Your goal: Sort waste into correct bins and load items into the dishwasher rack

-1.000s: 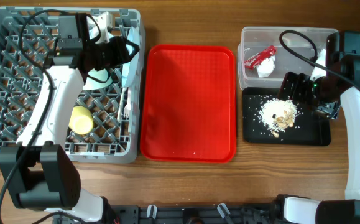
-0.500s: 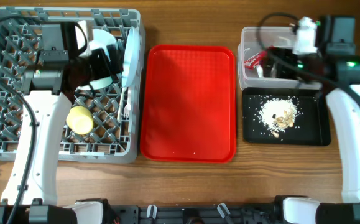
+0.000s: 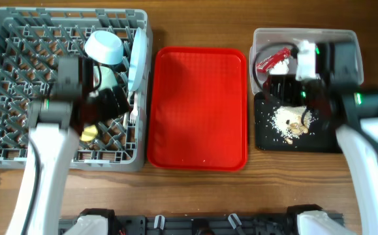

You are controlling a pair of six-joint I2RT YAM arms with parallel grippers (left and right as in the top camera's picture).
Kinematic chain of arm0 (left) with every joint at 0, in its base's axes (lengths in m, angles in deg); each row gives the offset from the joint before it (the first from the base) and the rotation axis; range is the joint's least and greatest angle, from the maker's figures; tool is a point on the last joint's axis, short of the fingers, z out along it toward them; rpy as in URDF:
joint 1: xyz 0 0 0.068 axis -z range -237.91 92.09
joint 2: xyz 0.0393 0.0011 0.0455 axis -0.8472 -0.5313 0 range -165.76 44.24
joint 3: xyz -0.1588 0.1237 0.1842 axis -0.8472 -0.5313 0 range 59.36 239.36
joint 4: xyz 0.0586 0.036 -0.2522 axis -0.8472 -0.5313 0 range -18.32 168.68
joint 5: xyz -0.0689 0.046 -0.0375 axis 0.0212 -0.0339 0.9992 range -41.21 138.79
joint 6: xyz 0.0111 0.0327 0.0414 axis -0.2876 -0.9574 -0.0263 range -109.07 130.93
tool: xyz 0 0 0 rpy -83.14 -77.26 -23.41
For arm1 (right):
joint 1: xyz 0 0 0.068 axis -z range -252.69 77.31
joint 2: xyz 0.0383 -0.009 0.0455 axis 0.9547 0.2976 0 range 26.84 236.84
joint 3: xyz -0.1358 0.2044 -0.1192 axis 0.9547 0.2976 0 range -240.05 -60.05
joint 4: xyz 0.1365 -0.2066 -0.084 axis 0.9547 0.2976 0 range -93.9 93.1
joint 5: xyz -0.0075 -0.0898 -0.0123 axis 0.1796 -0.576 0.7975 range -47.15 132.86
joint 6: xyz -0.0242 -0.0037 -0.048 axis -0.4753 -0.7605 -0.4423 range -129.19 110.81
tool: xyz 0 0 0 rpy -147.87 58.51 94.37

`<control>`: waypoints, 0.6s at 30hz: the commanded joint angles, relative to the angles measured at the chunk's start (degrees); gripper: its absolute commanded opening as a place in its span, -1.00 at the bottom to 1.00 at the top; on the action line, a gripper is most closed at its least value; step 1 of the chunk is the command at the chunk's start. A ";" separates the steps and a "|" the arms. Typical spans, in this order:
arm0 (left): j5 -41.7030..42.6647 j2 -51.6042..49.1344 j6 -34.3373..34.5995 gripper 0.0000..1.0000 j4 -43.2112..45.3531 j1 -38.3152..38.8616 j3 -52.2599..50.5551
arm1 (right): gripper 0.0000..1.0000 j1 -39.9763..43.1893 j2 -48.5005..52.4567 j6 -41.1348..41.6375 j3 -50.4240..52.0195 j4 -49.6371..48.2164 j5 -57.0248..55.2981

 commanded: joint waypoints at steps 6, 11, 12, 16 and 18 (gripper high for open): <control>-0.81 35.36 -0.22 1.00 8.79 2.58 -19.85 | 0.99 -0.02 -31.67 3.78 19.17 -5.03 -4.72; -0.81 43.39 -0.22 1.00 8.31 2.58 -19.93 | 1.00 -0.02 -35.08 3.78 19.19 -0.98 -4.72; -0.81 43.98 -0.22 1.00 8.31 2.58 -19.93 | 1.00 -0.02 -34.80 3.78 19.19 -0.98 -4.72; -0.81 43.93 -0.22 1.00 7.89 2.58 -19.93 | 1.00 -0.02 -33.64 3.78 19.19 -0.98 -4.72; -0.79 43.93 -0.22 1.00 7.82 2.58 -19.93 | 1.00 -0.02 -33.07 3.76 19.19 -1.01 -4.72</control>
